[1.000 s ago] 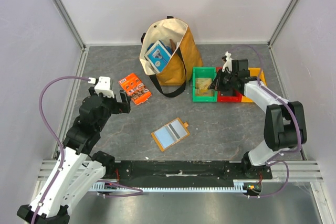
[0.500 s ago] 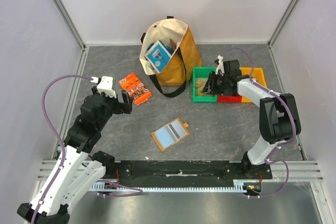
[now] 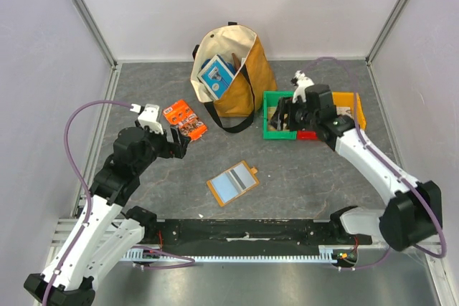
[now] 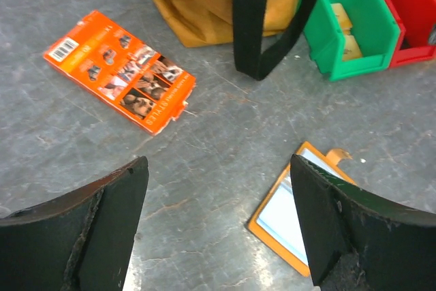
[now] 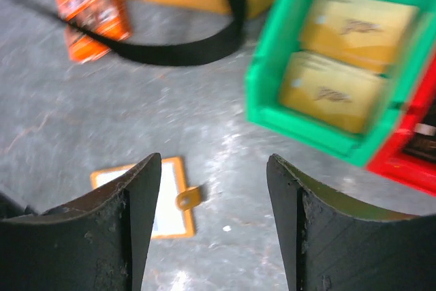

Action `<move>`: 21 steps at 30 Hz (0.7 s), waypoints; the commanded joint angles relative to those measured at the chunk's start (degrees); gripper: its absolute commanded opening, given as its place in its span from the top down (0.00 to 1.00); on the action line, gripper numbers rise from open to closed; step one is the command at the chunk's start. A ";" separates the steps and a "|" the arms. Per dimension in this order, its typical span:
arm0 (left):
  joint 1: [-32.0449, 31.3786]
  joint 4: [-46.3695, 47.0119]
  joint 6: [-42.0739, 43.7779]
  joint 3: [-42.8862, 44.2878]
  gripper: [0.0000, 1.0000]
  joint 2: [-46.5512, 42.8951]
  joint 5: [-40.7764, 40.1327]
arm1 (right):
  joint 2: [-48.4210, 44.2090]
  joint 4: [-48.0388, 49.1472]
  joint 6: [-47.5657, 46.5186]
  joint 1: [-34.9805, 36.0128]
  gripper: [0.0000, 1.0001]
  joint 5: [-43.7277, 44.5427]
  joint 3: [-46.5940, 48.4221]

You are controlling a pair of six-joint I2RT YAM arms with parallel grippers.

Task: Take the credit cards out of the card holder
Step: Remove the credit card from the card holder.

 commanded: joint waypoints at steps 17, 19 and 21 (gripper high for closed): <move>-14.69 12.01 -21.95 -10.92 0.15 11.00 12.70 | 4.09 21.59 11.84 29.20 0.39 -0.48 -18.71; -16.36 13.42 -22.48 -11.71 0.15 13.11 11.90 | 5.85 21.59 11.66 29.38 0.39 0.75 -18.97; -17.68 14.83 -22.92 -12.33 0.16 15.13 11.63 | 7.00 21.50 11.22 29.47 0.39 2.15 -19.15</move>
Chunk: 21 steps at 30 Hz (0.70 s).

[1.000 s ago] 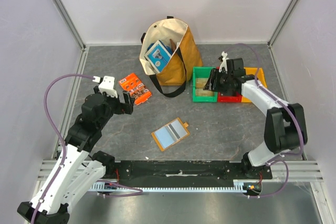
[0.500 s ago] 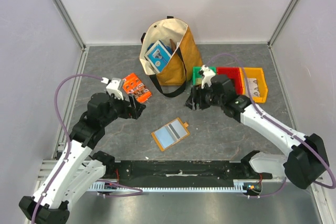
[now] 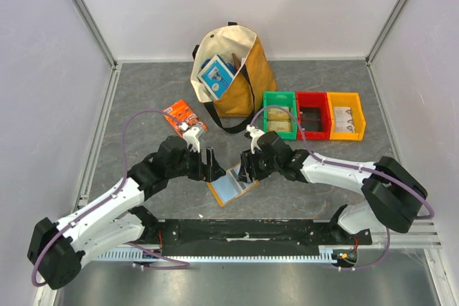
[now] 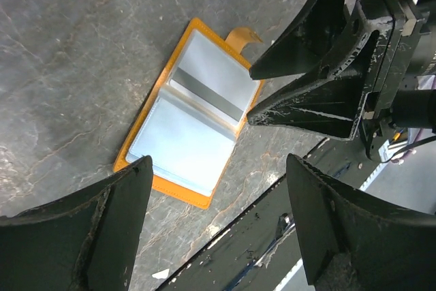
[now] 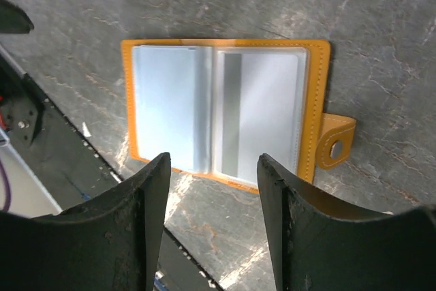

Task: Take the credit cards out of the card holder
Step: Remove the credit card from the card holder.

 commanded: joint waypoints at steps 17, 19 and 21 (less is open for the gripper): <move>-6.61 10.00 -5.75 -4.94 0.23 14.57 -5.08 | 5.91 1.62 -1.35 0.33 0.40 6.59 0.09; -6.69 10.18 -5.93 -5.47 0.30 14.92 -5.17 | 6.26 1.45 -1.44 0.42 0.40 6.94 0.00; -6.78 10.35 -6.02 -5.99 0.35 15.27 -5.35 | 6.44 1.27 -1.53 0.33 0.40 6.77 0.00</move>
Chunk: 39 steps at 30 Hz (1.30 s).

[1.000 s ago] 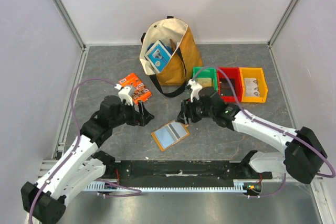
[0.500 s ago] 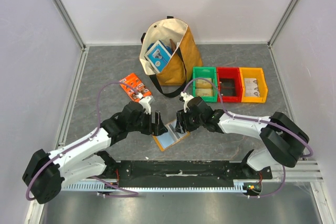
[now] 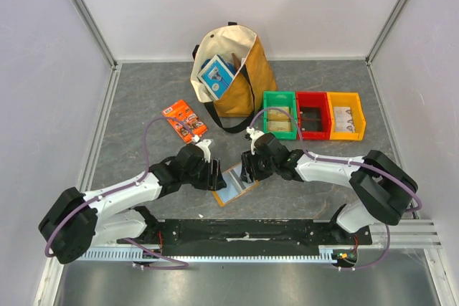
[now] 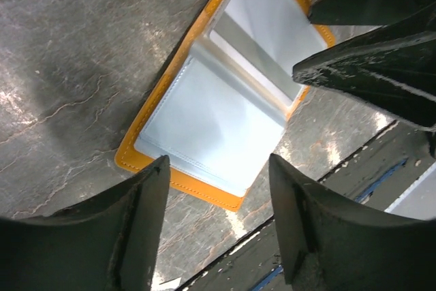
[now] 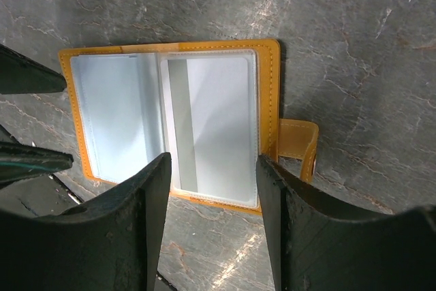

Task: Take the credit cards out of the card holder
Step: Remove the credit card from the card holder.

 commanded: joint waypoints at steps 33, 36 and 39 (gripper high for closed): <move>-1.08 5.71 -3.65 -4.46 0.61 5.20 -0.47 | -2.76 7.21 1.10 0.24 0.60 -12.23 0.13; -1.17 5.89 -3.82 -4.55 0.62 5.20 -0.47 | -4.08 7.21 1.19 0.33 0.63 -13.72 0.66; -1.17 6.24 -4.17 -4.73 0.62 5.20 -0.29 | -4.96 8.52 2.15 0.33 0.66 -16.62 0.84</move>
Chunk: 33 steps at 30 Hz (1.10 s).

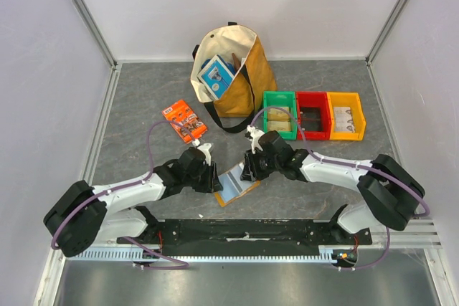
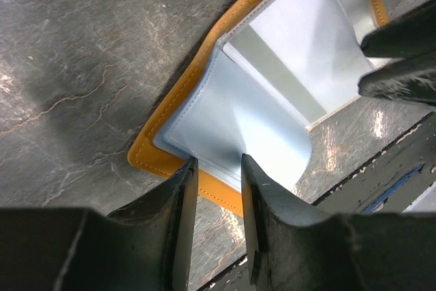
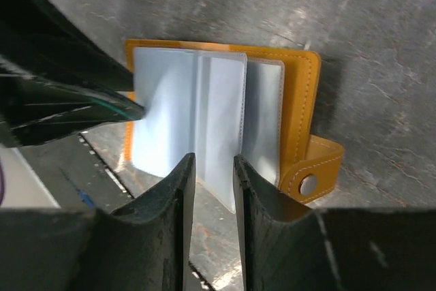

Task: Take the credit cards out of the card holder
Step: Remove the credit card from the card holder.

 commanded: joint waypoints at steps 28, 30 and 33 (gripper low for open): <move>-0.77 5.12 -7.74 -2.61 0.61 -12.88 -0.03 | 3.33 9.75 1.16 -3.09 0.64 -13.52 1.10; -0.69 8.54 -7.40 -2.35 0.63 -9.18 0.23 | 4.38 12.30 1.95 -4.41 0.64 -14.92 -0.04; -0.69 9.87 -6.78 -2.26 0.71 -4.00 0.15 | 6.75 16.25 3.62 -5.47 0.65 -17.12 -1.62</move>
